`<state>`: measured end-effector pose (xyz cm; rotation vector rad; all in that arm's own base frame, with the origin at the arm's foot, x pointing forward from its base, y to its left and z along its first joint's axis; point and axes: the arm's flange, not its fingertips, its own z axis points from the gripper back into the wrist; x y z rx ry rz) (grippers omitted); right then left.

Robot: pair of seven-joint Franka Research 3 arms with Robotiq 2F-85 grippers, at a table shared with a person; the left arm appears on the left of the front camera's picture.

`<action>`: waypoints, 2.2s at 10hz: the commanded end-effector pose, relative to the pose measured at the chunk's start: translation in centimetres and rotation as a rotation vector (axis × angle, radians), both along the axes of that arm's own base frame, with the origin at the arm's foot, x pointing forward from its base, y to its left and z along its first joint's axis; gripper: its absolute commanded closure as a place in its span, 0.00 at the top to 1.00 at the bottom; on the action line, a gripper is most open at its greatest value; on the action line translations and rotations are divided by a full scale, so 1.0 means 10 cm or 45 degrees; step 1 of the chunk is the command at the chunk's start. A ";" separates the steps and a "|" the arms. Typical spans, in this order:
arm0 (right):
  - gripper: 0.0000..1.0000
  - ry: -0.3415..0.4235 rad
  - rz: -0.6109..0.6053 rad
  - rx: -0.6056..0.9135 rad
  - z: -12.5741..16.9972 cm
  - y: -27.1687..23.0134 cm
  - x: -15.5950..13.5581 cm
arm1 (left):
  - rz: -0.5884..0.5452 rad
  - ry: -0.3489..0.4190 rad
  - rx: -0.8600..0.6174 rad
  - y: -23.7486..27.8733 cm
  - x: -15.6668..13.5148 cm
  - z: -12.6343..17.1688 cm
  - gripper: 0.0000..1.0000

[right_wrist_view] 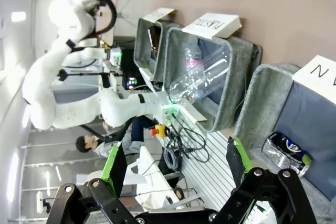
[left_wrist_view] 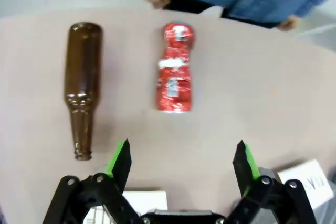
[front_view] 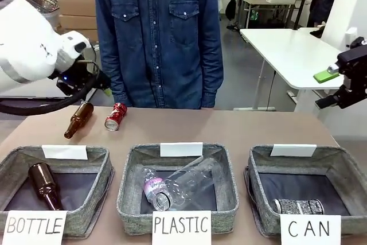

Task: Sort the can waste into the basket.
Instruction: Pick up the can waste from the table and place it in the right Fabric basket.

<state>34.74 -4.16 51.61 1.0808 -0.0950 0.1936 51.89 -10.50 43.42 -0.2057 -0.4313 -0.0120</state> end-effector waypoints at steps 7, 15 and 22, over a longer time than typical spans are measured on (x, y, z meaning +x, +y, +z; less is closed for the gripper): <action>1.00 -0.025 0.019 0.002 0.01 -0.02 0.00 | -0.720 0.289 -0.263 0.41 -0.45 0.29 1.00; 1.00 -0.025 0.019 0.002 0.01 -0.02 0.00 | -0.890 -0.331 -1.550 2.46 -1.54 -0.44 1.00; 1.00 -0.025 0.019 0.002 0.01 -0.02 0.00 | -0.837 -0.402 -1.507 2.40 -1.84 -0.42 1.00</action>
